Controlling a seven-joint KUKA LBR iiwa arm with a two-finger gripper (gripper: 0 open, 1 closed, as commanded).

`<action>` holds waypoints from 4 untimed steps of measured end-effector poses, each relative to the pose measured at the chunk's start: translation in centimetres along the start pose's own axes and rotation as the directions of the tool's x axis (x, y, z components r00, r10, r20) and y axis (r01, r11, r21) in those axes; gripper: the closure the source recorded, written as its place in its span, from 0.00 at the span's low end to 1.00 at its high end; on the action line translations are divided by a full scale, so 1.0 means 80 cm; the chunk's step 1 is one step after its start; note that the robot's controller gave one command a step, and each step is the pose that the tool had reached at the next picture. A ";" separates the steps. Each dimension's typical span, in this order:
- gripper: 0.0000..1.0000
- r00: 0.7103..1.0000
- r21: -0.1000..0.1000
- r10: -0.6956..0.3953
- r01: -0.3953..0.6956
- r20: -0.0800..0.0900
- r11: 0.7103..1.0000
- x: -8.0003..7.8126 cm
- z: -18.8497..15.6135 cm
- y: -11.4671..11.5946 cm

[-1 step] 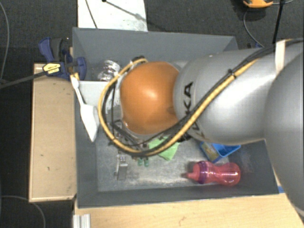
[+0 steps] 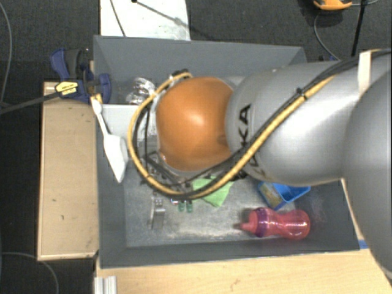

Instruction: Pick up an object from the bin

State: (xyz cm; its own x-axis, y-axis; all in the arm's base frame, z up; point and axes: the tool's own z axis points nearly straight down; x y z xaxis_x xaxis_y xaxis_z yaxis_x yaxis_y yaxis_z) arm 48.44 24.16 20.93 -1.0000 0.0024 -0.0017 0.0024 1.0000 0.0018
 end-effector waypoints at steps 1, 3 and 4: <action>0.00 0.995 0.000 -0.100 0.100 0.005 0.995 -0.062 0.097 -0.059; 0.00 0.991 0.003 -0.137 0.137 -0.002 0.991 -0.086 0.102 -0.157; 0.00 1.000 0.002 -0.018 0.018 -0.004 1.000 -0.105 0.178 -0.194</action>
Offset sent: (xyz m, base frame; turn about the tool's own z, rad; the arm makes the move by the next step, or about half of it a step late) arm 0.0836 -0.0730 -0.0493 -0.0527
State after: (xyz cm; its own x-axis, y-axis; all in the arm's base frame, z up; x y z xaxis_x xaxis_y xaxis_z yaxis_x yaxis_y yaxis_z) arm 56.81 8.64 6.69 -0.9999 -0.0155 0.0024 -0.0155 0.9999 -0.0006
